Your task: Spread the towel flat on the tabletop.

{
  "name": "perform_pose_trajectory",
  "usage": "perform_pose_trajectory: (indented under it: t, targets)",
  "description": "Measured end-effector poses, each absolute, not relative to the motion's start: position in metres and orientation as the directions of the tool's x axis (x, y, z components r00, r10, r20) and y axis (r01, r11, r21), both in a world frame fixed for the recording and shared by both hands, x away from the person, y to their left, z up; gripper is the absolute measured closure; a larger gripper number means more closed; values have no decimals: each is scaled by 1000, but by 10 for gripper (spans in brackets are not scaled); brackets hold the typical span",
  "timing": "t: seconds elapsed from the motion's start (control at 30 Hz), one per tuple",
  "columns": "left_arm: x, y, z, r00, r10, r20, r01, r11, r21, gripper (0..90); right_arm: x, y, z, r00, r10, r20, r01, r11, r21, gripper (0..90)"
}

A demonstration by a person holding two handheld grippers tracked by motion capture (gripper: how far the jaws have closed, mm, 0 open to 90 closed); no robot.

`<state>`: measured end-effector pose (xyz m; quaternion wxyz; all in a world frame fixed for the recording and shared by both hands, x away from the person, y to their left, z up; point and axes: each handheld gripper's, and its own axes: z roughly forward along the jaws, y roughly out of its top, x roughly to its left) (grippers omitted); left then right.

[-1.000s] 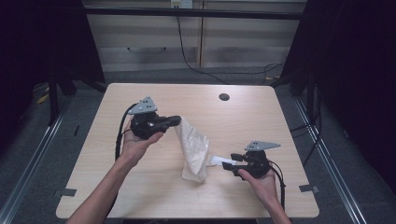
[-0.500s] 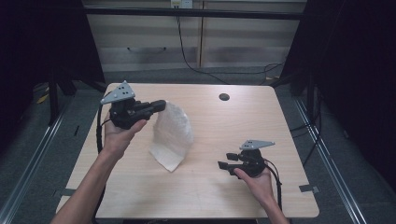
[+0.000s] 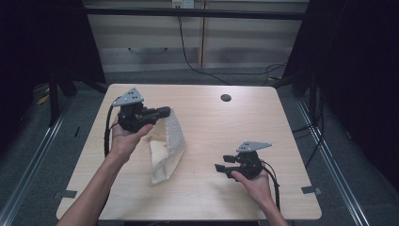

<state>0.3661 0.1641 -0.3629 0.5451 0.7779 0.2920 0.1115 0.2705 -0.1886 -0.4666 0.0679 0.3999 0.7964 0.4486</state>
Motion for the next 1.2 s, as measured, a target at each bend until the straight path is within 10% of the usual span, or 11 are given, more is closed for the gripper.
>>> perform_pose_trajectory:
  t: [0.47,1.2]
  targets:
    - [379,208,-454,698,670,-254,503,-206,839,880,285,-126,-473,-765,599,238,528,369,765,495]
    - [382,218,-459,688,675,-267,508,-185,841,878,306,-27,-508,-871,438,222,441,498,747,574]
